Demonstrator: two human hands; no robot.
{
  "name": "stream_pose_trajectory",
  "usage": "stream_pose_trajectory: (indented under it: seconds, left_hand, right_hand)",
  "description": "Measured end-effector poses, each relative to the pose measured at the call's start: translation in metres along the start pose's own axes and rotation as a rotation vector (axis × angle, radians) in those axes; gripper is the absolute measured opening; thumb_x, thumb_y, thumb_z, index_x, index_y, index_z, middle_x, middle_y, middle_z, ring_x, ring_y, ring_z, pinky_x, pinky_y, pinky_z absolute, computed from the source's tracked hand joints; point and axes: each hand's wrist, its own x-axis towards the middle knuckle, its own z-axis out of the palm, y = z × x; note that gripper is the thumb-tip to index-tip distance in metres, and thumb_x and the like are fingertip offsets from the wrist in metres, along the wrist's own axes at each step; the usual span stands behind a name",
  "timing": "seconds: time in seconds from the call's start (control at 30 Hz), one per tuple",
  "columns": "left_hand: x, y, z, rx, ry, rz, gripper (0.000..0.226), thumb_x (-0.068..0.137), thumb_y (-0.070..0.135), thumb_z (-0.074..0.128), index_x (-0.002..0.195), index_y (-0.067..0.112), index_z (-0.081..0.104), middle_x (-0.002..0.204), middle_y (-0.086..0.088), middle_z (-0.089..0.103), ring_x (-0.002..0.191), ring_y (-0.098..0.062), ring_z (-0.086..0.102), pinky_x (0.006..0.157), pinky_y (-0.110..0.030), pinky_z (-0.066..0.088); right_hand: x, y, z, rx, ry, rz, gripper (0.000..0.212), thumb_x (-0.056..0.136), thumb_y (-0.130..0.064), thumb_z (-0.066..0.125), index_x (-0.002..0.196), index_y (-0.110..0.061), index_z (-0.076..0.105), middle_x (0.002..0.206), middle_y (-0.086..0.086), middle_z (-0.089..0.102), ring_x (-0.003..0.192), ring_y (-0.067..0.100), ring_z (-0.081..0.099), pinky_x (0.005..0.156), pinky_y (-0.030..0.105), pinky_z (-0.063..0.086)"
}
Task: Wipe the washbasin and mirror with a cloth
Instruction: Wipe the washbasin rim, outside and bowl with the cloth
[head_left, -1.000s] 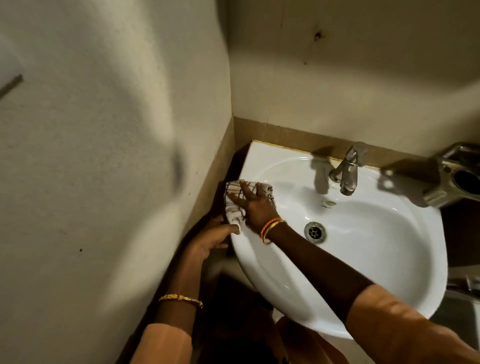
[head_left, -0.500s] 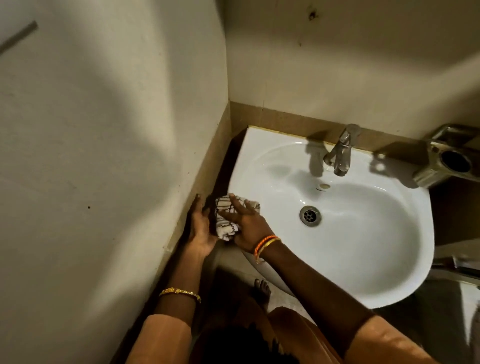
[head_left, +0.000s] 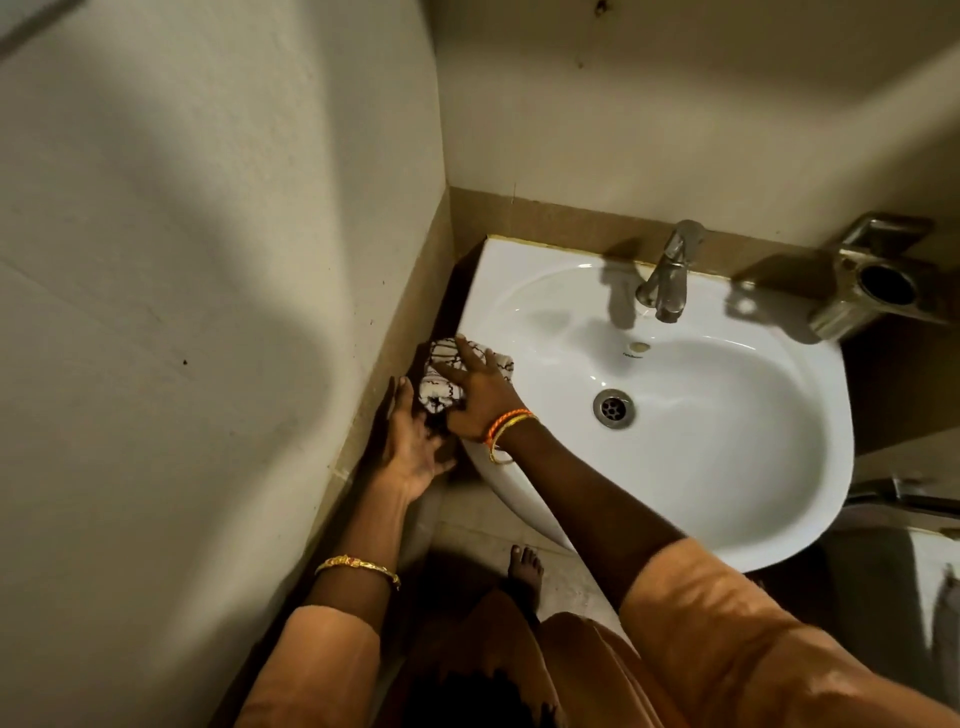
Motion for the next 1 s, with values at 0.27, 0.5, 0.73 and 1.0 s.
stream_pose_trajectory:
  seconds: [0.27,0.5,0.73,1.0]
  left_hand:
    - [-0.002,-0.003,0.002,0.108,-0.015,0.035,0.056,0.092,0.055,0.039,0.125,0.013,0.054,0.112,-0.01,0.065,0.098,-0.023,0.061,0.078,-0.034,0.047]
    - [0.012,0.022,0.03,0.581,0.141,0.284,0.051,0.096,0.028,0.048,0.145,0.019,0.034,0.145,-0.007,0.044,0.128,-0.028,0.046,0.104,-0.041,0.041]
    - [0.03,0.026,0.044,0.913,0.351,0.428,0.049,0.091,0.006,0.054,0.138,0.017,0.048,0.139,-0.01,0.053,0.124,-0.03,0.053,0.103,-0.033,0.043]
    - [0.033,0.034,0.033,0.541,0.191,0.357,0.054,0.084,-0.006,0.061,0.135,0.007,0.049,0.13,-0.012,0.06,0.117,-0.029,0.058,0.094,-0.044,0.047]
  right_hand:
    - [-0.091,0.013,0.014,0.22,0.033,-0.105,0.055,0.073,-0.023,0.048,0.127,-0.019,0.059,0.147,0.007,0.041,0.138,0.009,0.027,0.119,0.03,0.019]
    - [-0.047,0.049,-0.087,0.484,0.451,0.165,0.048,0.084,-0.002,0.045,0.131,-0.009,0.052,0.122,0.014,0.062,0.102,0.016,0.053,0.088,0.027,0.051]
    - [0.037,0.108,-0.109,-0.212,0.336,0.537,0.068,0.089,-0.016,0.055,0.148,-0.02,0.022,0.156,0.021,0.006,0.141,0.045,0.013,0.113,0.056,0.022]
    - [0.052,0.061,-0.061,-0.361,0.232,0.507,0.065,0.095,-0.019,0.046,0.15,-0.023,0.012,0.158,0.018,-0.001,0.143,0.043,0.002,0.113,0.061,0.003]
